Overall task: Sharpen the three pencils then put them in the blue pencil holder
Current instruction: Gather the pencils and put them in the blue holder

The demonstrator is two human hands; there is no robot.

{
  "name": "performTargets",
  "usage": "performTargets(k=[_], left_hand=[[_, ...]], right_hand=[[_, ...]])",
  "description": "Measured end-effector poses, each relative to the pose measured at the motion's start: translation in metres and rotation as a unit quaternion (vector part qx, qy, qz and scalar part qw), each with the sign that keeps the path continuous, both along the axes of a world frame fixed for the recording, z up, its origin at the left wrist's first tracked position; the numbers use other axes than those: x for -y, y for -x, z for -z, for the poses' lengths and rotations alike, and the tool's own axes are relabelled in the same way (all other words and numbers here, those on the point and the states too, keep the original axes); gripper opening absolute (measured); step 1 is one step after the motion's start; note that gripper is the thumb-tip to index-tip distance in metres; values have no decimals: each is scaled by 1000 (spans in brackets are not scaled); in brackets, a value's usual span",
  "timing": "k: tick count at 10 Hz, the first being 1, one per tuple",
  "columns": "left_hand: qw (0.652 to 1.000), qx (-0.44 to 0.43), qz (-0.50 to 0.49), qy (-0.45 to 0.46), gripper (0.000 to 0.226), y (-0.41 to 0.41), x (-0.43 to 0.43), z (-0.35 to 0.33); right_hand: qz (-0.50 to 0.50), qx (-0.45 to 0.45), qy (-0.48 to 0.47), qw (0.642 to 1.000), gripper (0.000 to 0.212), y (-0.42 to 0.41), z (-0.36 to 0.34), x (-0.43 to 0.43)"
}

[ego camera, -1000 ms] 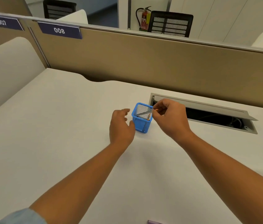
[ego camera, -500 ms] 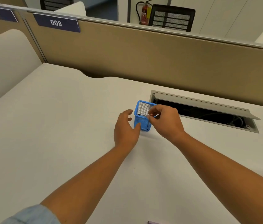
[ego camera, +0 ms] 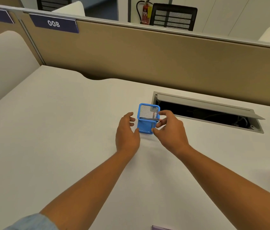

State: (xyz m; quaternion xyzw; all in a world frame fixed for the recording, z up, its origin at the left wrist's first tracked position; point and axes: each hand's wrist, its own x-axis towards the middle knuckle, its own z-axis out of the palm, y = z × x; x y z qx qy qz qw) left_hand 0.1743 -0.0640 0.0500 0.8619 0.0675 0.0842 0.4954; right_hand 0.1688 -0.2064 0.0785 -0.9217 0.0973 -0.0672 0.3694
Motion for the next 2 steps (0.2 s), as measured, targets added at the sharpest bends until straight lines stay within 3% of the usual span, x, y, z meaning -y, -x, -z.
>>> performTargets(k=[2], left_hand=[[999, -33, 7, -21, 51, 40, -5, 20]], right_hand=[[52, -53, -56, 996, 40, 39, 15, 16]])
